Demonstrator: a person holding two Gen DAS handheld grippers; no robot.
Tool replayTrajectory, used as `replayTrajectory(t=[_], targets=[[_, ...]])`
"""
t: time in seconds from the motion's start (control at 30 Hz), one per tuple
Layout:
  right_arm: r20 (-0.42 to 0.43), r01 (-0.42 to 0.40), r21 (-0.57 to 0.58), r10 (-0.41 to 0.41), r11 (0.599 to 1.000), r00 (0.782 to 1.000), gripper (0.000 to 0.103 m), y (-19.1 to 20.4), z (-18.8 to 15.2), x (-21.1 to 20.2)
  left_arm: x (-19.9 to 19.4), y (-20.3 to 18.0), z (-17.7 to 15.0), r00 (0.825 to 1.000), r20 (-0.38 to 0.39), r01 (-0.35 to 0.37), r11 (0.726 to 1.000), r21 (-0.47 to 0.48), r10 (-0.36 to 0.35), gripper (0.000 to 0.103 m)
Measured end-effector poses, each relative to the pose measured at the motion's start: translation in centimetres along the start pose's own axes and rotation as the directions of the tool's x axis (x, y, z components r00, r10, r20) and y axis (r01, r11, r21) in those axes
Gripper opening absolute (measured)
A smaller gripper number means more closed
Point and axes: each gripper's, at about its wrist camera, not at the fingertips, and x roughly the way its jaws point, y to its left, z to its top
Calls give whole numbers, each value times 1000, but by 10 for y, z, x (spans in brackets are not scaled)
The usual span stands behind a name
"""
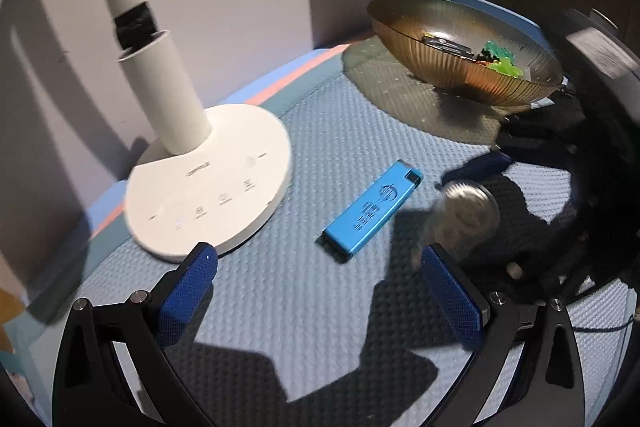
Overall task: Organize rigid objects
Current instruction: 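Grasp the blue lighter with the left gripper while the right grasps the clear tape dispenser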
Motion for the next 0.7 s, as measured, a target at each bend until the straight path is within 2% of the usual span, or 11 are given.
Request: replayTrajectory(t=[0.13, 0.33, 0.43, 0.47, 0.5, 0.57, 0.6, 0.7], targets=[[-4, 31, 28, -31, 999, 1000, 63, 4, -24, -18, 13, -11, 9, 999, -8, 33, 998, 51, -33, 93], [4, 56, 155, -57, 986, 998, 63, -7, -64, -48, 42, -29, 27, 996, -44, 77, 991, 107, -73, 76], [11, 71, 186, -74, 980, 997, 63, -10, -70, -55, 46, -30, 29, 993, -53, 113, 990, 86, -108, 61], [5, 88, 196, -91, 977, 996, 63, -10, -72, -56, 44, -31, 28, 993, -55, 112, 991, 78, -108, 53], [-2, 104, 201, -106, 974, 994, 63, -10, -72, -56, 40, -33, 26, 994, -50, 104, 992, 71, -100, 40], [-16, 139, 219, -139, 966, 990, 63, -10, -75, -58, 32, -39, 18, 995, -54, 83, 995, 62, -80, 24], [-19, 142, 238, -141, 961, 990, 63, -10, -76, -60, 26, -43, 13, 997, -59, 53, 997, 49, -51, 21], [-25, 142, 300, -141, 943, 990, 63, -9, -84, -68, 9, -51, -4, 997, -71, -19, 1000, -13, 18, 21]])
